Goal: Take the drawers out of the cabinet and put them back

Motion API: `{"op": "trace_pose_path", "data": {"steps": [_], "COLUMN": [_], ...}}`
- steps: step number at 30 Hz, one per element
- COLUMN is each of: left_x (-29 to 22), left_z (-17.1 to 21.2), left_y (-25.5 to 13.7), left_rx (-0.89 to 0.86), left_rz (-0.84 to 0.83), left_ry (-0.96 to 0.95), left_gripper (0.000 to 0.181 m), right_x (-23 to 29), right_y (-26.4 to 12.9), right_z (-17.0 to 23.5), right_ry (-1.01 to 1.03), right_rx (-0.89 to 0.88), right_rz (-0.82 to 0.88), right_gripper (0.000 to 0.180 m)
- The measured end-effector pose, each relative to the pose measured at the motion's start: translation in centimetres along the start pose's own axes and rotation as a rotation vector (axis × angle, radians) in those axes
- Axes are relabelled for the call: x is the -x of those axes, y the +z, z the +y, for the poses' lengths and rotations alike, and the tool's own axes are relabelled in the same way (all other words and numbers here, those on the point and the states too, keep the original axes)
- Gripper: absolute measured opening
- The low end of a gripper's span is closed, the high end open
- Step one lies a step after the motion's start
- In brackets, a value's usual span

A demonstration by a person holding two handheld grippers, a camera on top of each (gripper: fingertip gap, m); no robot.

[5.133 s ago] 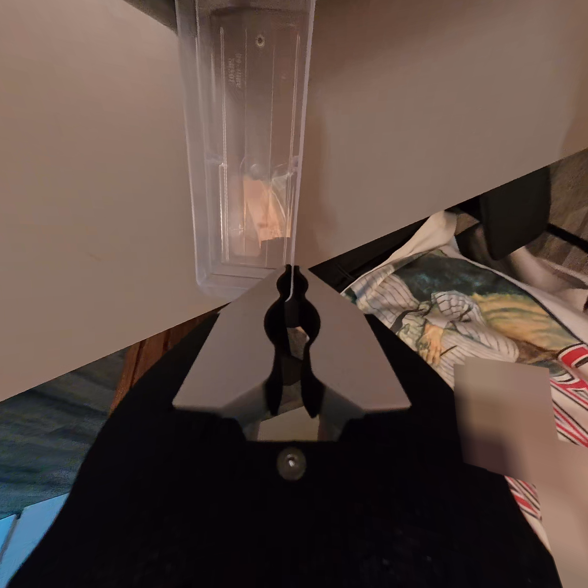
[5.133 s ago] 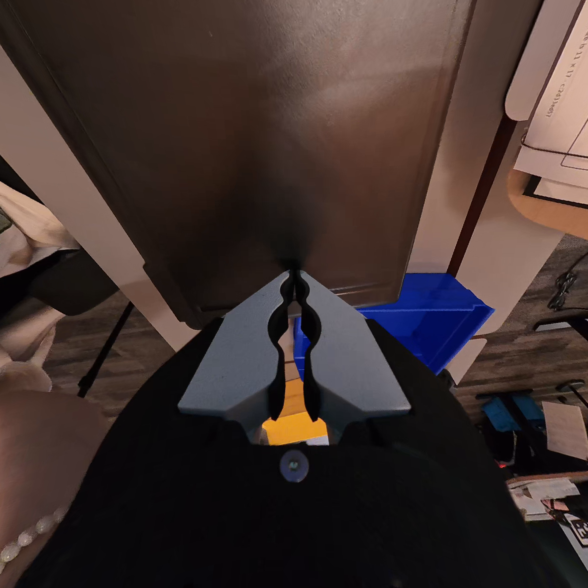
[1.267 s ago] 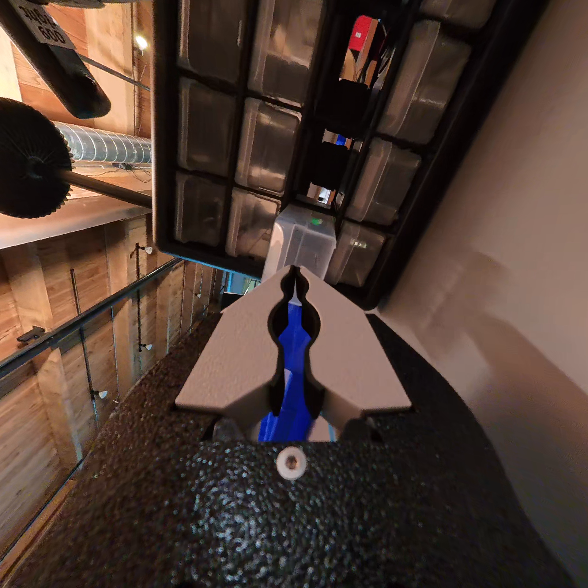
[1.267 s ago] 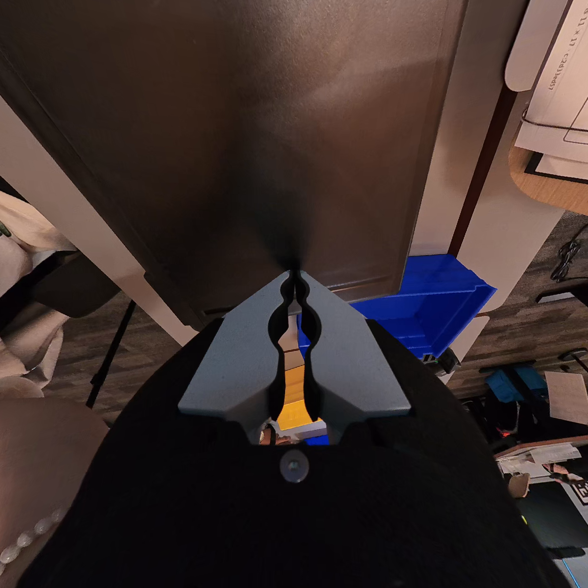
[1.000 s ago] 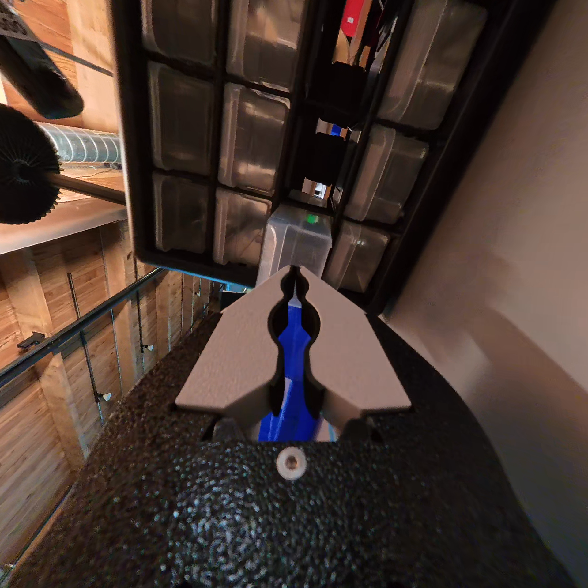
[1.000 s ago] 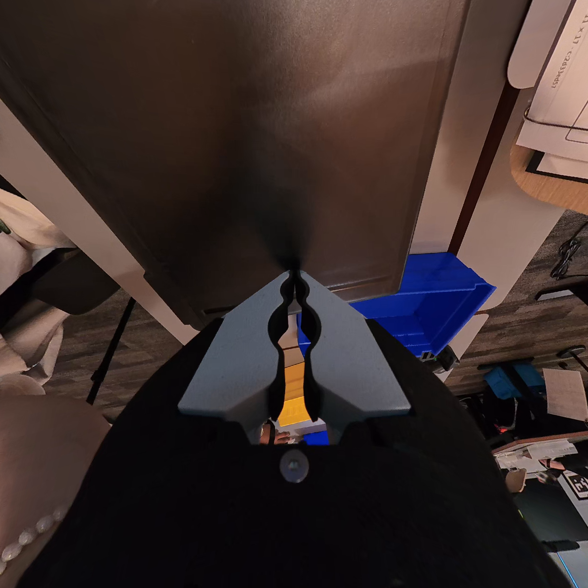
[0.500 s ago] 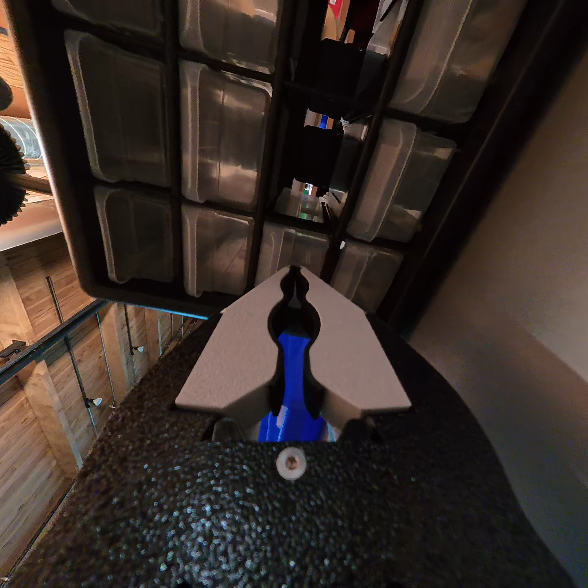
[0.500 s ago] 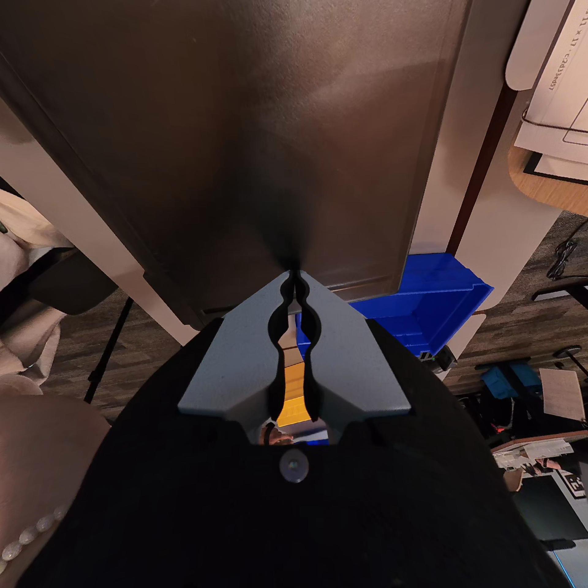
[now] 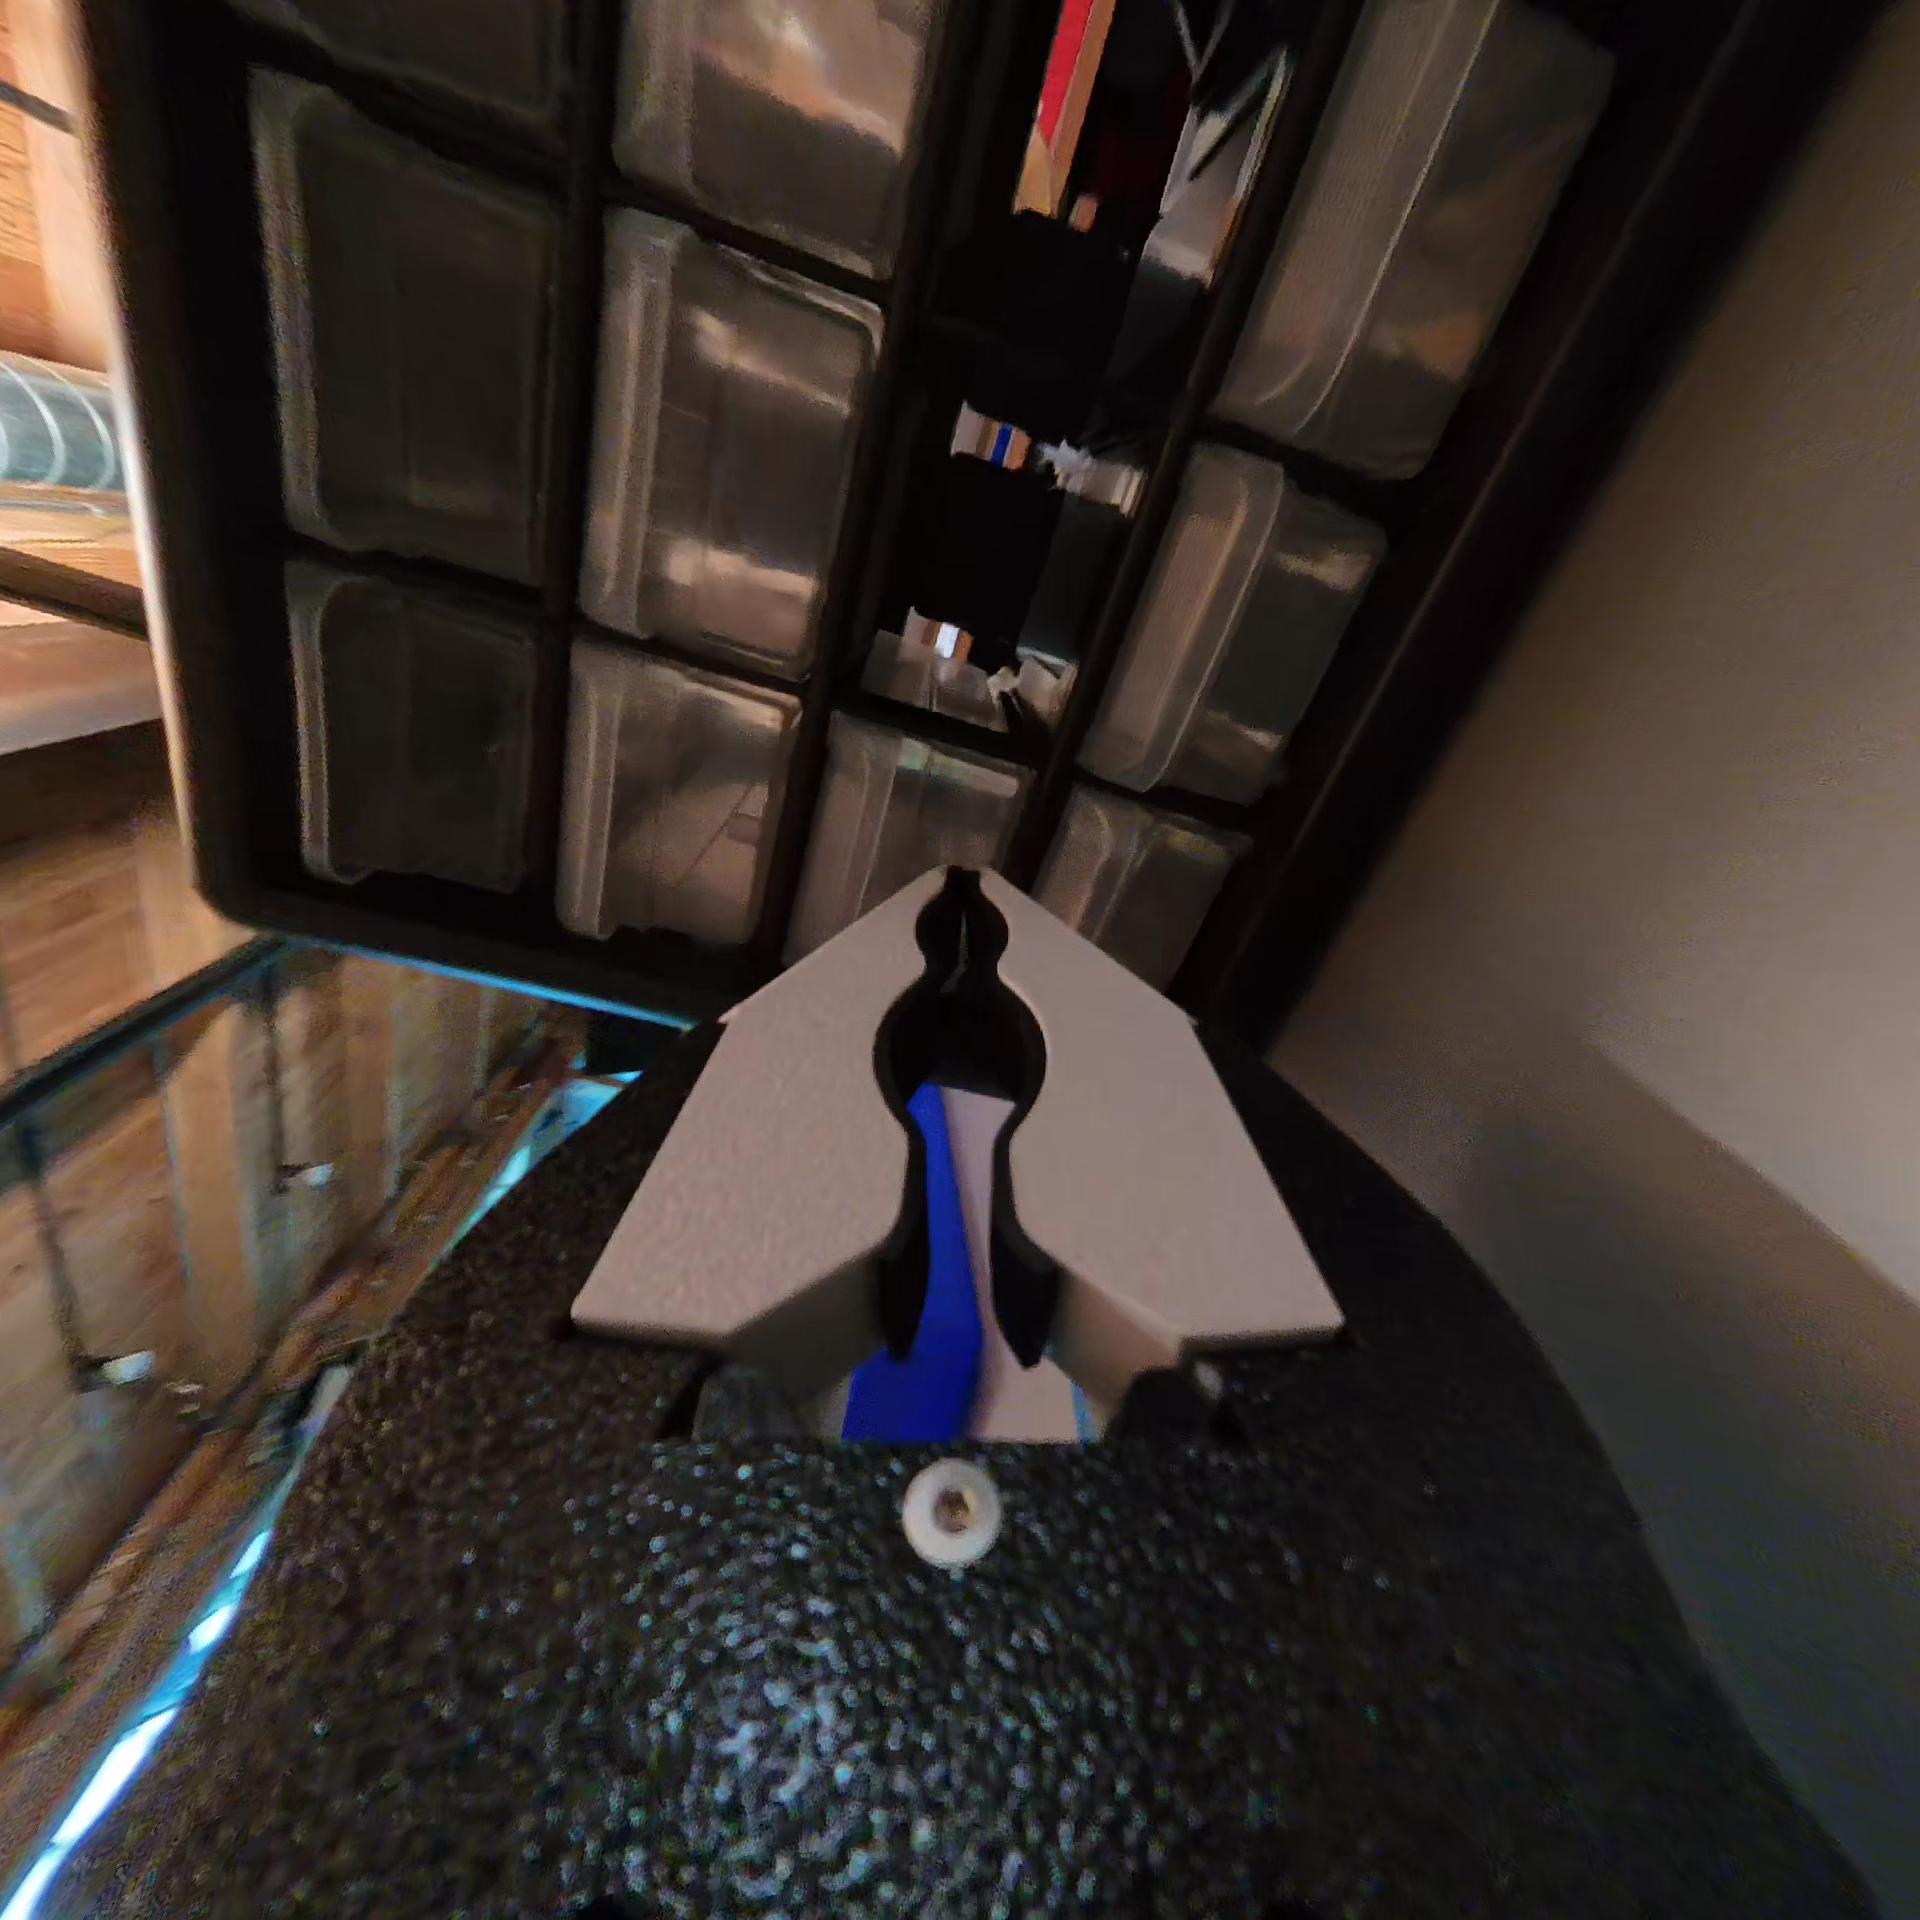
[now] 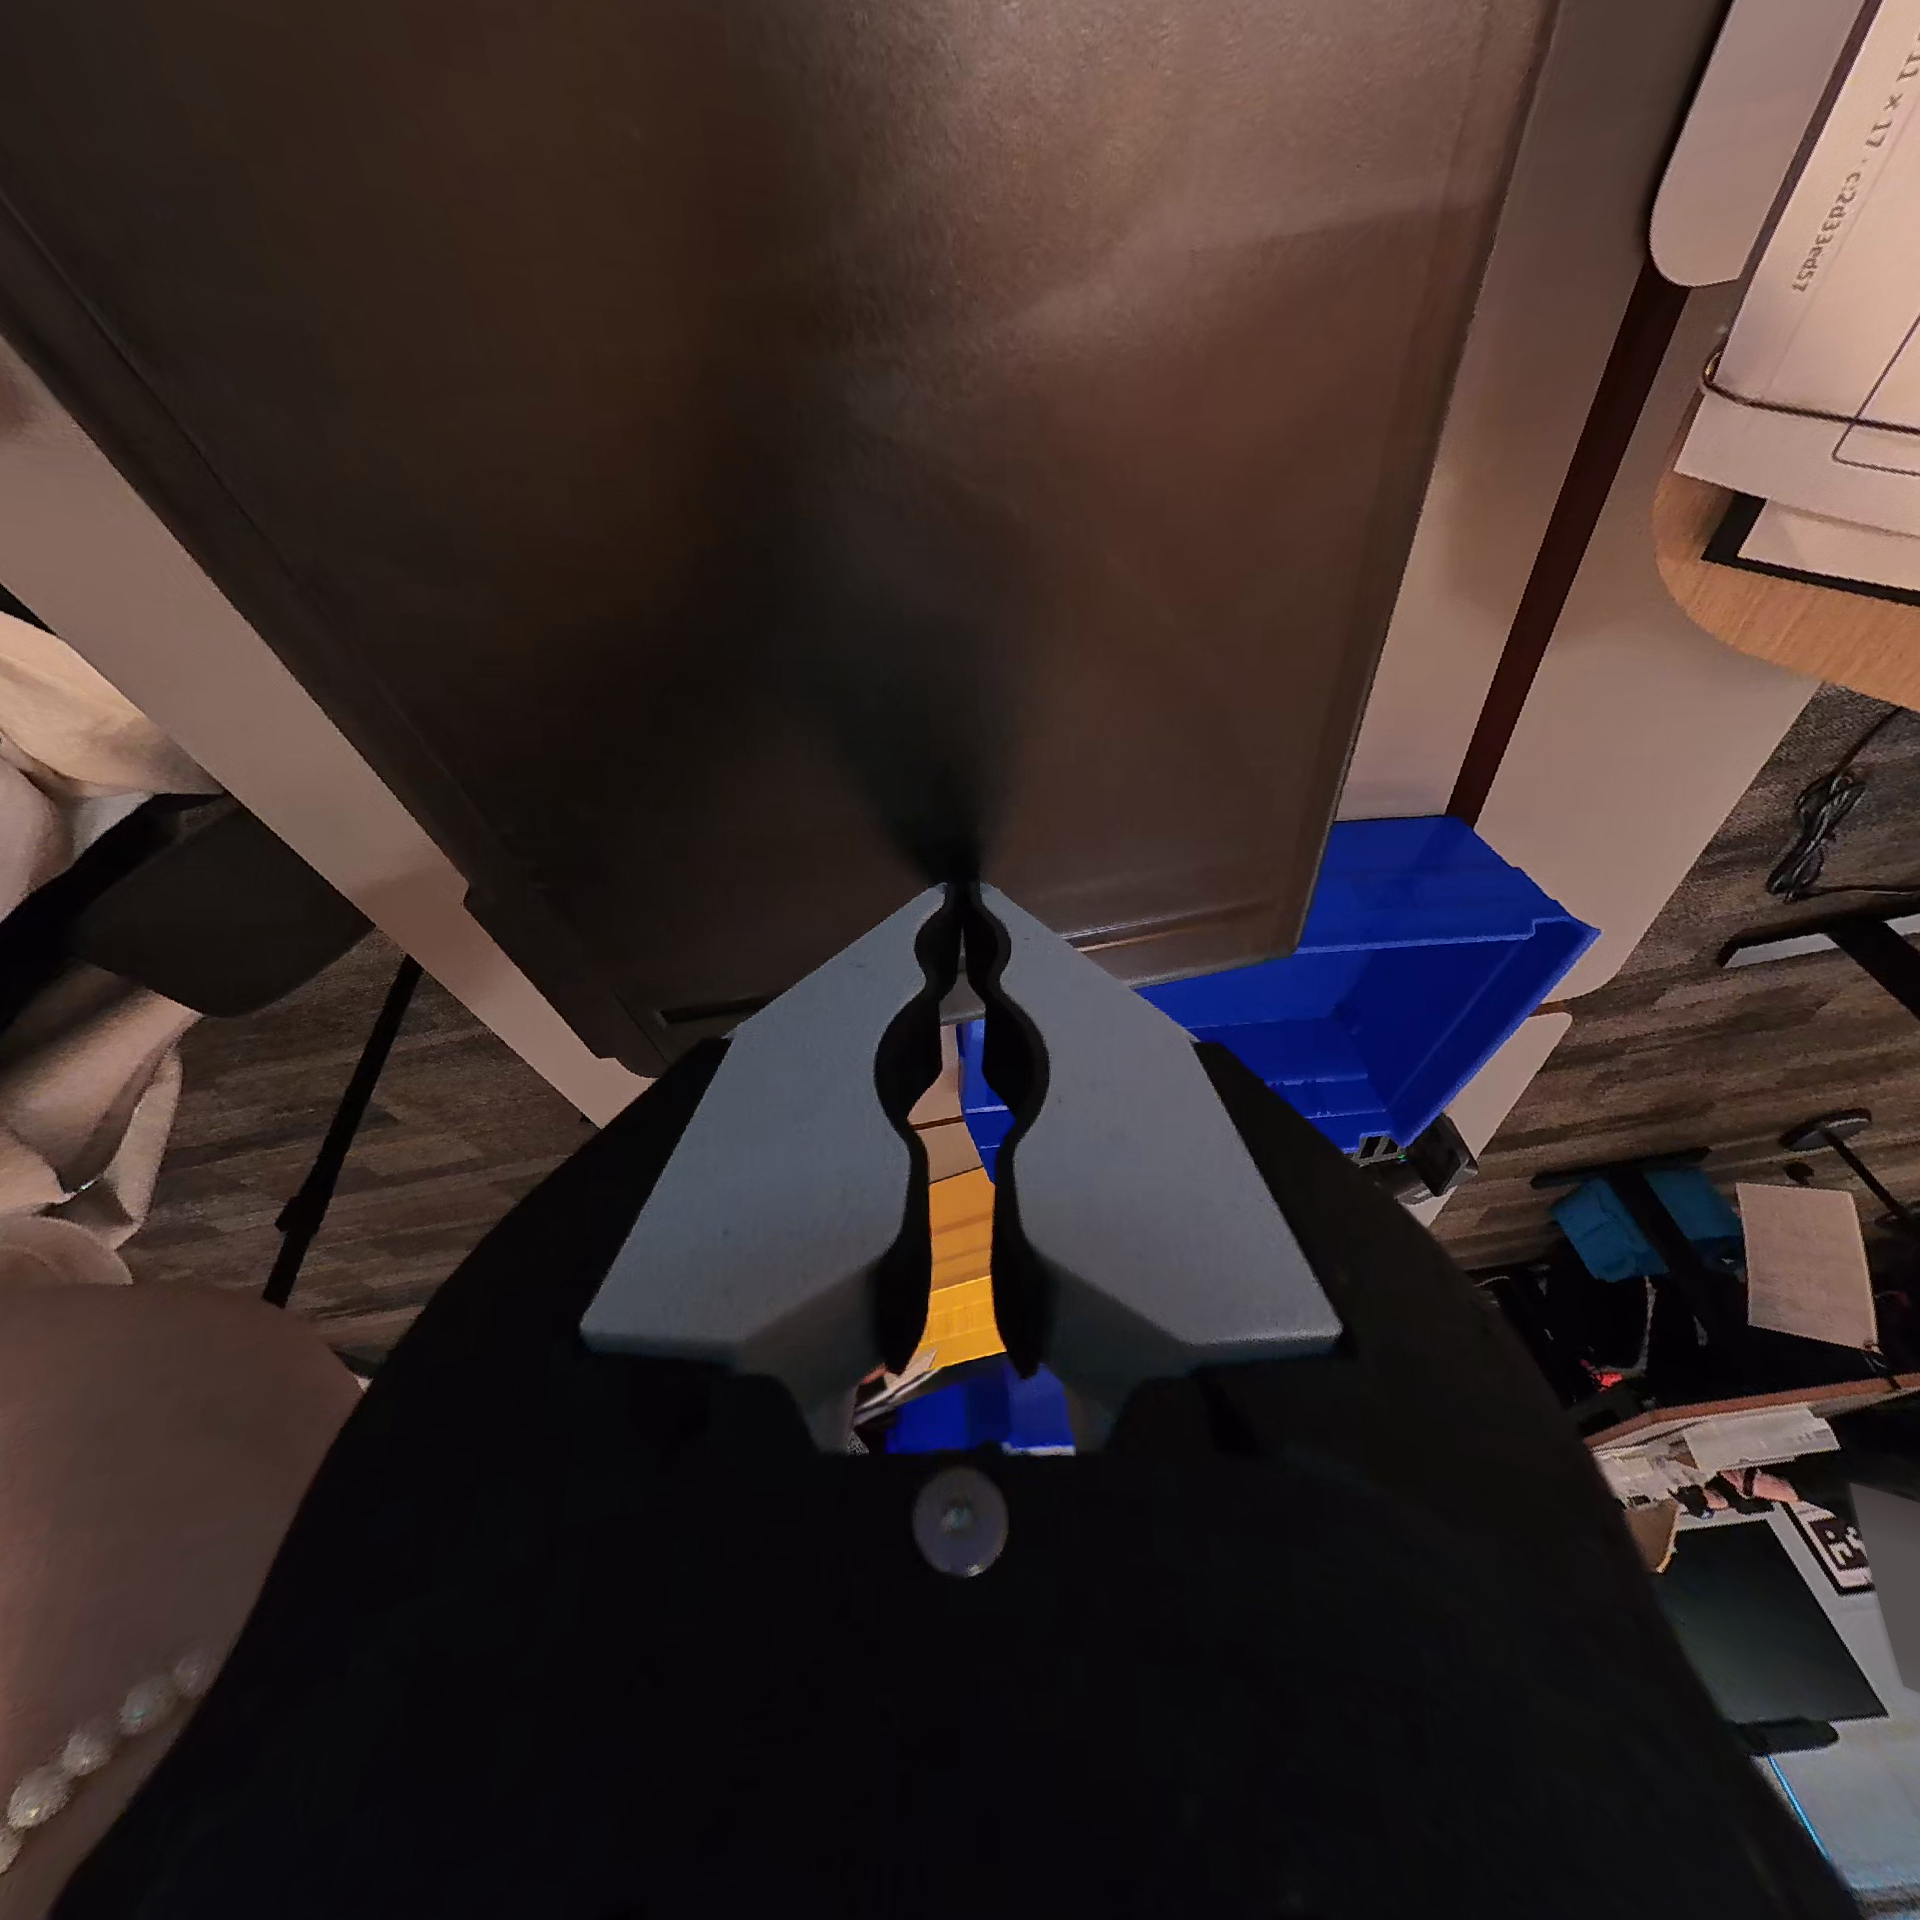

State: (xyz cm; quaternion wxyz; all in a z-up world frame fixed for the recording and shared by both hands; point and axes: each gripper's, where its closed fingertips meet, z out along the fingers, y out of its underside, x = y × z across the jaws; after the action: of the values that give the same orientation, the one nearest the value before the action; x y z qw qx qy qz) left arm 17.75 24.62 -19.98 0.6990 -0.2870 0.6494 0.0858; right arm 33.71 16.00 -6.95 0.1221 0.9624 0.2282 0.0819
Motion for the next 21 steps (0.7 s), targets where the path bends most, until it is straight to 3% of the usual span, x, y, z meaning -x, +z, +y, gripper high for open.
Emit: {"op": "trace_pose_path", "data": {"steps": [5,9,12,16,21], "left_x": [3.8,10.4,14.4,16.4,15.2], "left_z": [0.8,6.1,11.9,18.9,24.9], "left_y": [-3.2,-3.8,-3.1,-0.8,3.5], "left_rx": [-0.092,-0.033,0.119,0.397,0.709], "left_rz": [0.008,-0.006,0.050,0.251,0.539], "left_ry": [-0.310,-0.585,-0.783,-0.967,-1.167], "left_gripper": [0.000,0.000,0.000,0.002,0.027], "right_x": [0.0,0.0,0.0,0.0,0.0], "right_y": [0.0,0.0,0.0,0.0,0.0], "right_z": [0.0,0.0,0.0,0.0,0.0], "right_ry": [0.001,0.003,-0.004,-0.002,0.001], "right_rx": [-0.026,-0.031,-0.019,-0.006,-0.005], "right_rz": [-0.015,-0.018,-0.008,-0.013,-0.030], "right_gripper": [0.000,0.000,0.000,0.000,0.000]}}
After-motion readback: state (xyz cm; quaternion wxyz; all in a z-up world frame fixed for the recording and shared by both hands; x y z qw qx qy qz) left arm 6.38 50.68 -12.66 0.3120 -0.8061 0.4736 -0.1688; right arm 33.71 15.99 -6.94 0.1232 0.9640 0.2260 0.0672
